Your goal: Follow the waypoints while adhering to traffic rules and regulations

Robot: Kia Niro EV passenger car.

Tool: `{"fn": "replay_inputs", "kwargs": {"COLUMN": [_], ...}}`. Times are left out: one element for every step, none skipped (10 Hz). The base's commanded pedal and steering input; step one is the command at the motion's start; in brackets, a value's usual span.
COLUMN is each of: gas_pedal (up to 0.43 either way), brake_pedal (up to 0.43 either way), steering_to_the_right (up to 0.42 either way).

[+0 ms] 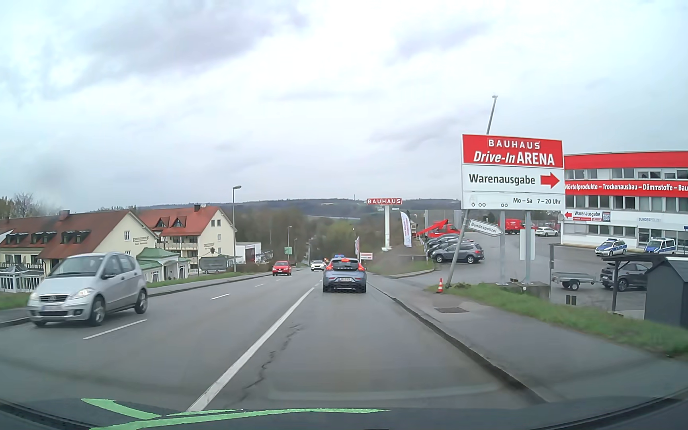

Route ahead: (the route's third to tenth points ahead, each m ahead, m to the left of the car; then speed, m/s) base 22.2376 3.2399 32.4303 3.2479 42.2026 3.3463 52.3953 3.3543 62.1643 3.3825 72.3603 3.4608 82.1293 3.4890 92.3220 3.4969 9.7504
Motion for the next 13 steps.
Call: {"fn": "replay_inputs", "kwargs": {"gas_pedal": [0.000,0.000,0.000,0.000,0.000,0.000,0.000,0.000,0.000,0.000,0.000,0.000,0.000], "brake_pedal": [0.177,0.183,0.189,0.195,0.213,0.220,0.226,0.232,0.232,0.238,0.238,0.238,0.232], "steering_to_the_right": [0.001,0.000,0.000,0.000,0.000,0.000,0.000,0.000,0.000,0.000,0.000,-0.001,-0.001]}}
